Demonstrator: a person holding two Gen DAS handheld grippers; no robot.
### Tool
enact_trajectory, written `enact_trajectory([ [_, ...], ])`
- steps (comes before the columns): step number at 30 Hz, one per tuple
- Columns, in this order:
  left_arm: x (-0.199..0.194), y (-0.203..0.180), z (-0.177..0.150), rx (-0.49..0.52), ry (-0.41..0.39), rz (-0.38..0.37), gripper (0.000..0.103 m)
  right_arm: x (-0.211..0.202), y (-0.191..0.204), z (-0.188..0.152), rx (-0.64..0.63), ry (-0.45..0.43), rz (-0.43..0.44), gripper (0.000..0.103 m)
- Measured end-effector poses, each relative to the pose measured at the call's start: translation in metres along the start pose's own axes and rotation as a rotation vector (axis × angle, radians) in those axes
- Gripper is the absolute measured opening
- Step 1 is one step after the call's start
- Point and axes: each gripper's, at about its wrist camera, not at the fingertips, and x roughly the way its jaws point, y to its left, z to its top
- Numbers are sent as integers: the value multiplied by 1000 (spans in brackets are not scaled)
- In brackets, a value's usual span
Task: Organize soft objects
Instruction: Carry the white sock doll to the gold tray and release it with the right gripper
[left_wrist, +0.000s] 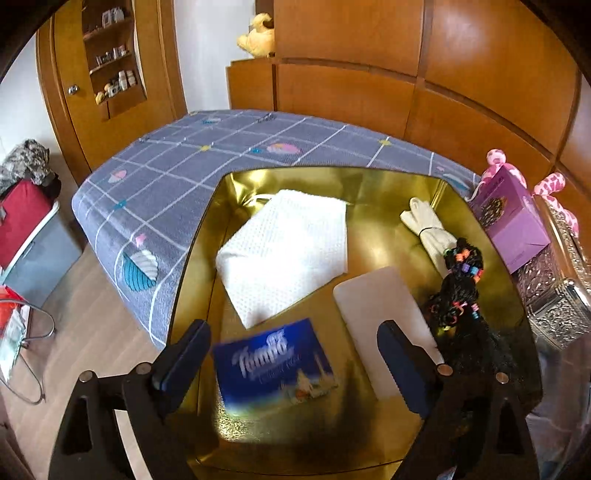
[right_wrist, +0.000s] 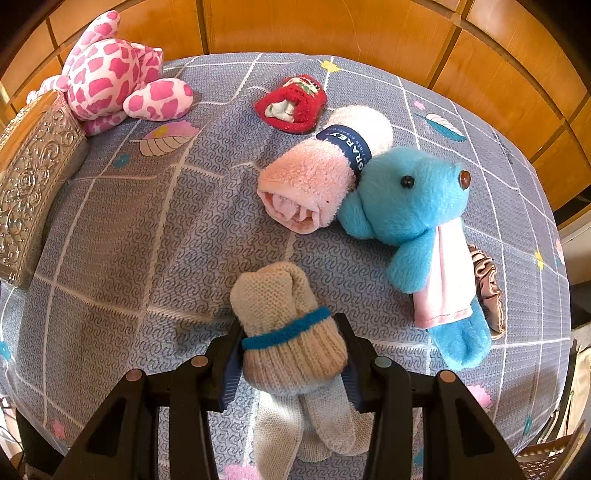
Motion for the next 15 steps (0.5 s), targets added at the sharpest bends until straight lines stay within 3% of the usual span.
enact_trajectory([
  [5, -11, -6, 6, 21, -41, -15, 100, -7, 6, 0, -7, -29, -10, 42],
  [10, -24, -16, 11, 37, -63, -62, 102, -36, 25, 13, -31, -148, 66, 41],
  [15, -33, -21, 13, 49, -75, -94, 102, -71, 68, 51, -114, -275, 128, 41],
])
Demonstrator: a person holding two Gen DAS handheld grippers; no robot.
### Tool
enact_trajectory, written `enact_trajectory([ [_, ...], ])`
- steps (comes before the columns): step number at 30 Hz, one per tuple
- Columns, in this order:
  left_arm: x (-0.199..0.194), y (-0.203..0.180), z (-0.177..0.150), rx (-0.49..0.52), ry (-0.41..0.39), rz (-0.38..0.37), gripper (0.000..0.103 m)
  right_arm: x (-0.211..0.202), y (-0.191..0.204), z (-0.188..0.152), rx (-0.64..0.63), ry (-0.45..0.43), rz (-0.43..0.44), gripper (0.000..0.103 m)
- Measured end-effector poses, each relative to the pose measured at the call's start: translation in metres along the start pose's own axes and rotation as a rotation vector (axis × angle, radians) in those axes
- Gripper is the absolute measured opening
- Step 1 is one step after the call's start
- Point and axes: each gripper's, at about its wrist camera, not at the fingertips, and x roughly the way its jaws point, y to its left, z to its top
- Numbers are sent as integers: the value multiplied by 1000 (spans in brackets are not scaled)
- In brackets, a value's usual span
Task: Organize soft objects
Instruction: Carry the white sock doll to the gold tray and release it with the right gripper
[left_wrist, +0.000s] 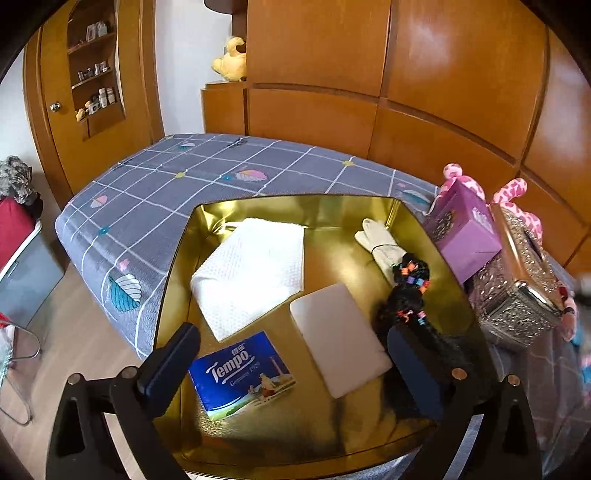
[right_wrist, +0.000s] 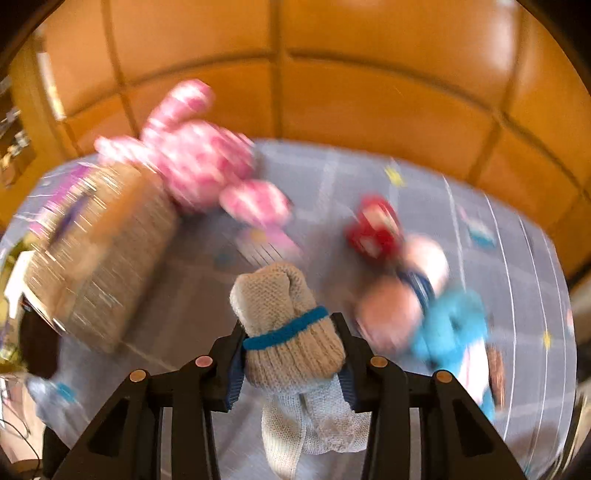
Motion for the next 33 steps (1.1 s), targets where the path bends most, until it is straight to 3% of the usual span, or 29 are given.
enact_trajectory([
  [5, -10, 1, 4, -11, -28, -13, 103, -6, 52, 63, -115, -93, -5, 41],
  [8, -16, -2, 5, 4, -51, 23, 103, -6, 84, 99, -156, -143, -13, 41],
  [14, -15, -3, 3, 14, -48, 26, 103, -8, 152, 131, -253, -204, 24, 41],
  [22, -7, 0, -1, 0, -29, 49, 103, -24, 245, 110, -372, -214, 228, 41],
  [31, -7, 13, 2, -45, -43, 79, 103, -11, 321, 71, -392, -66, 487, 41],
  [33, -7, 15, 2, -53, -42, 86, 103, -6, 334, 66, -384, -45, 510, 42],
])
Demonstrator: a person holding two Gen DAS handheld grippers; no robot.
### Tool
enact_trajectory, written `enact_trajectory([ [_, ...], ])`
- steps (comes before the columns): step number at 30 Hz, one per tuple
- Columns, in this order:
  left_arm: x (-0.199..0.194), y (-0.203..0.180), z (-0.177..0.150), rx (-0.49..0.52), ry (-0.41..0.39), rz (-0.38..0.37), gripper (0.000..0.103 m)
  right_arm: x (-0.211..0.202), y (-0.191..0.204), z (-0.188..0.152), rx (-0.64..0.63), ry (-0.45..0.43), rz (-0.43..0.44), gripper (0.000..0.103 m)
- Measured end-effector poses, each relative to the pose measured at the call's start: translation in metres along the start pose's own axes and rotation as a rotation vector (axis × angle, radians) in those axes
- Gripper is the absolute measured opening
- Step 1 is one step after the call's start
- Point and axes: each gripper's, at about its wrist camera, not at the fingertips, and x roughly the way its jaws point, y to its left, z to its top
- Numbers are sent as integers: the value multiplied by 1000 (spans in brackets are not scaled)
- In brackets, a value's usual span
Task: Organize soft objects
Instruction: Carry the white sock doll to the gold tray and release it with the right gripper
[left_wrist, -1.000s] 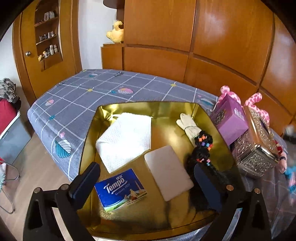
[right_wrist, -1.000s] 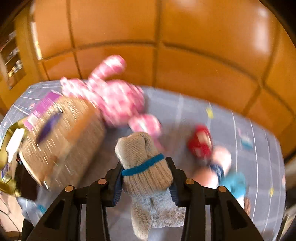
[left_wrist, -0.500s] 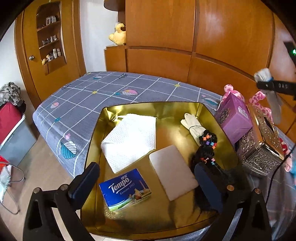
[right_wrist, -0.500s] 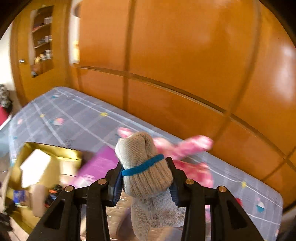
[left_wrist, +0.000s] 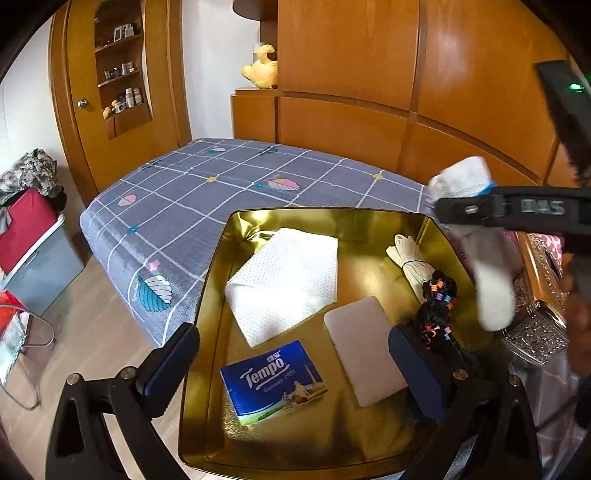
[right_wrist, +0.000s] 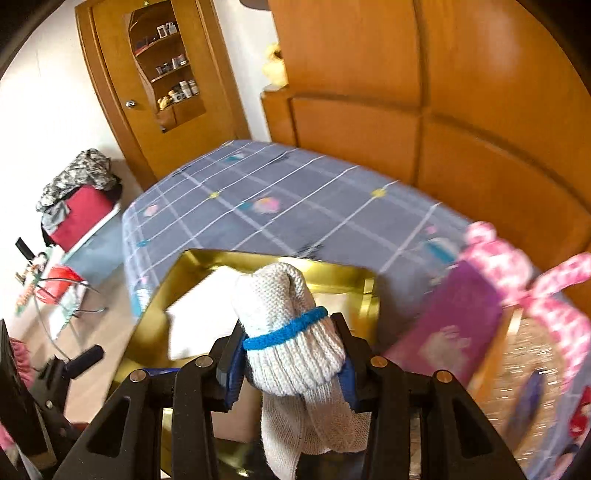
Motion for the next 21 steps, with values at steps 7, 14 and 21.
enact_trajectory([
  [7, -1, 2, 2, -2, -8, 0, 103, 51, 8, 0, 83, 71, -1, 47],
  [14, -4, 0, 2, 0, -18, -10, 103, 40, 3, -13, 92, 51, -8, 52],
  [21, -11, -7, 2, 22, -44, -19, 103, 4, -1, -34, 92, -23, -34, 52],
])
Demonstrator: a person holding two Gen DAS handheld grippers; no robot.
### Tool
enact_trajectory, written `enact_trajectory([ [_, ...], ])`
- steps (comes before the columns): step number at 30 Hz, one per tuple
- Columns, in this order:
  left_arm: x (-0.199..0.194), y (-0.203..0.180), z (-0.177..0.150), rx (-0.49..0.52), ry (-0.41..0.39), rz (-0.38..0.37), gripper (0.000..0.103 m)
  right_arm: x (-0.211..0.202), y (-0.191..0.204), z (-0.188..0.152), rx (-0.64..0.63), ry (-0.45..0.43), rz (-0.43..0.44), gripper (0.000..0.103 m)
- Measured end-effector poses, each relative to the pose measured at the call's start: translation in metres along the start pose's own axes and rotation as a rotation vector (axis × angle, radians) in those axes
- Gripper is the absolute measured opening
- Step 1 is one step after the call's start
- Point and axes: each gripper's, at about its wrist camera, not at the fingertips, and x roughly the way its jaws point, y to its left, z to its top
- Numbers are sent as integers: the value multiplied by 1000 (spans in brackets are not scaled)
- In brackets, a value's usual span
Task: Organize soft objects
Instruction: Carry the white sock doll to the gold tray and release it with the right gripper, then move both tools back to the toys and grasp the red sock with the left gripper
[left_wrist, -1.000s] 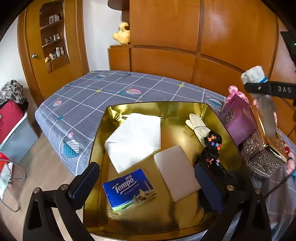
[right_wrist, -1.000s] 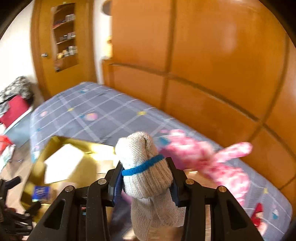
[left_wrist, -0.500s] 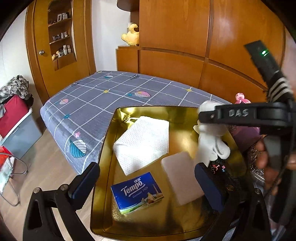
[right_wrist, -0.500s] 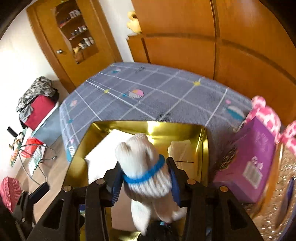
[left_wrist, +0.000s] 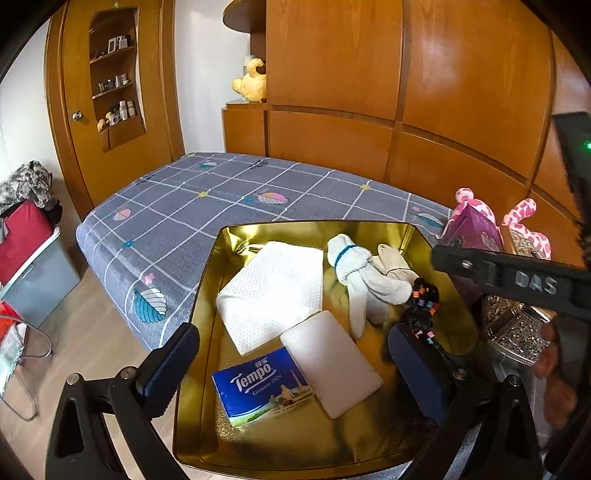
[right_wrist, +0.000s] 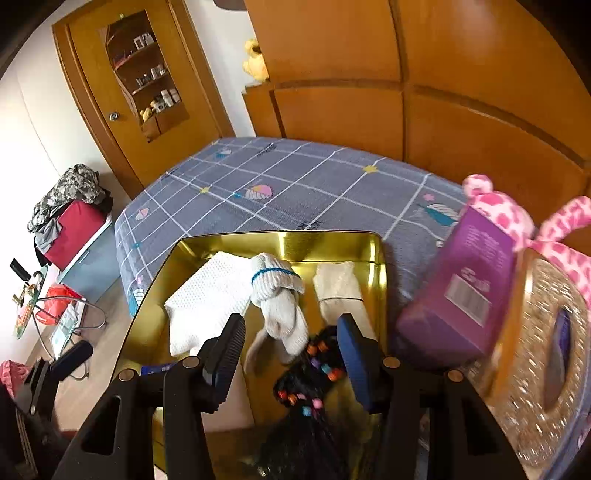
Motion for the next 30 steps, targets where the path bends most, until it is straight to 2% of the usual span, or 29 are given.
enact_trajectory([
  [9, -11, -16, -2, 56, -38, -1, 103, -61, -18, -27, -6, -120, -61, 52],
  [14, -15, -26, -4, 87, -42, -20, 103, -91, -43, -41, 38, -163, -103, 52],
  [21, -23, -40, -7, 130, -62, -40, 103, -133, -91, -60, 97, -197, -206, 52],
  [30, -31, -58, -15, 187, -72, -66, 103, -173, -171, -93, 243, -197, -373, 52],
])
